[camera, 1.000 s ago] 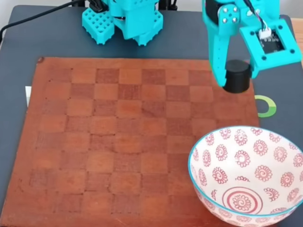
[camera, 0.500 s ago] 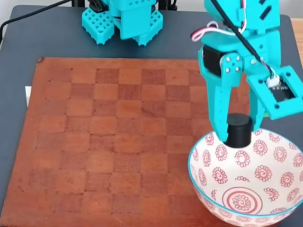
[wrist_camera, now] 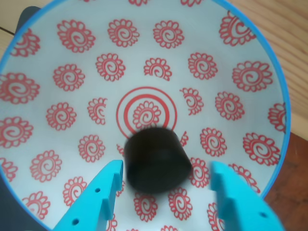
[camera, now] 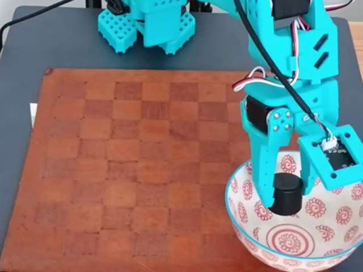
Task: Grasp a black cylinder and put it in a bowl.
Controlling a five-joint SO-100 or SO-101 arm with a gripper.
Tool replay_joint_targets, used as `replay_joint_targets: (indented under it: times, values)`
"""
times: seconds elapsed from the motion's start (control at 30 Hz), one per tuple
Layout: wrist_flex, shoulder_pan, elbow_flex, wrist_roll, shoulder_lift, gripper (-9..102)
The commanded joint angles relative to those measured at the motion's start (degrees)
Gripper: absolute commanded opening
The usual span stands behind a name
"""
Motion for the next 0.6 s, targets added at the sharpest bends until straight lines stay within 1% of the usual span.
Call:
replay_joint_targets:
  times: [0.0, 0.13, 0.2, 0.4, 0.57]
  values:
    - [1.8, 0.4, -3.7, -0.3, 1.0, 28]
    - [1.8, 0.4, -8.4, -0.4, 1.0, 23]
    - [2.0, 0.4, -10.1, -0.4, 1.0, 19]
    - [2.1, 1.2, -11.0, -0.5, 1.1, -1]
    - [2.2, 1.2, -6.1, -0.5, 5.9, 0]
